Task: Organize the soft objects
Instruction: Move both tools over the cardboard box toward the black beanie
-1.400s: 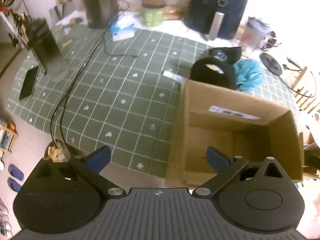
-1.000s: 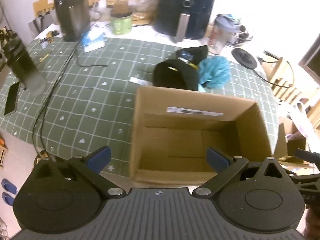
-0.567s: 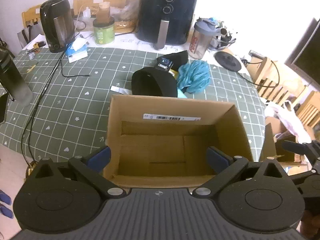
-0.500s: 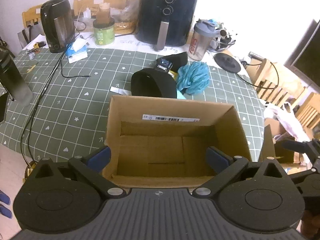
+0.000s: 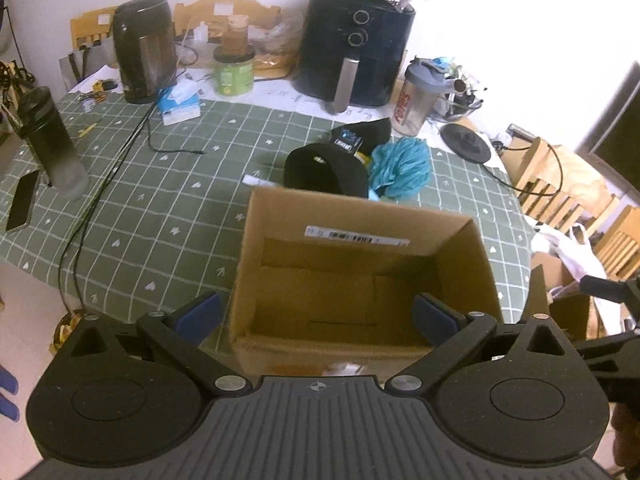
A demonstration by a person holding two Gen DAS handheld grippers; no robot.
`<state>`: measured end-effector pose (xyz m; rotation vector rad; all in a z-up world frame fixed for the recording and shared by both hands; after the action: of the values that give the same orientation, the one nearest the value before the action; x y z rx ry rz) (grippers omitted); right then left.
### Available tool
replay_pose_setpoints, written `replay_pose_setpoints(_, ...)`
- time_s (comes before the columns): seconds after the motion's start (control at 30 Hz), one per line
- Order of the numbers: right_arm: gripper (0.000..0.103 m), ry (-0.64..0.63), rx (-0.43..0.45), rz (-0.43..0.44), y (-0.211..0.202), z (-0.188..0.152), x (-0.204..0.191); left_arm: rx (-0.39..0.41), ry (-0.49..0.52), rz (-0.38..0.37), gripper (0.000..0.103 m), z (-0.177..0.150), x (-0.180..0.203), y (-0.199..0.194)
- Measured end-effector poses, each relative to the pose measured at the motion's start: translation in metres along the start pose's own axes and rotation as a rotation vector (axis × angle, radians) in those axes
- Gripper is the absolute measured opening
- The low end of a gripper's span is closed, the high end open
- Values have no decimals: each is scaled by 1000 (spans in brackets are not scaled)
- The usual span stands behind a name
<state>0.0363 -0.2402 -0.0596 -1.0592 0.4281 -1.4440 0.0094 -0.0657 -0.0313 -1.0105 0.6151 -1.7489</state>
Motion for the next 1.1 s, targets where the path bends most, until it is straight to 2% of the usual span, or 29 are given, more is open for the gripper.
replay_pose_setpoints(0.27,103,37,-42,39,-4,-16,-6,-14,-7,21,103,-14,-3,-9)
replay_pose_setpoints(0.5,103,55,-65,22,0,-21,-9,-36,12,-1,103,-15,-10,-4)
replay_pose_setpoints(0.83,103,99,-80,-65,9,5,-10,-54,64,-62,103,4,-14,7)
replay_pose_setpoints(1.1,103,111,-89,-103,12,17,-20,-66,100,-91,103,21,-19,15)
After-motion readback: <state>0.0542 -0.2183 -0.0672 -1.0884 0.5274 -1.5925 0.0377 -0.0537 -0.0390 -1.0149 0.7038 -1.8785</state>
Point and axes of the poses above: each gripper's, at about its wrist camera, not at the fingertips, and y roughly the way its jaws point, x to its right, z to its top, the point moved 8 cm from there along y, roughly the way its jaws point, and after that the axes turned 15 degrees about -z, right-handed, at the moved point
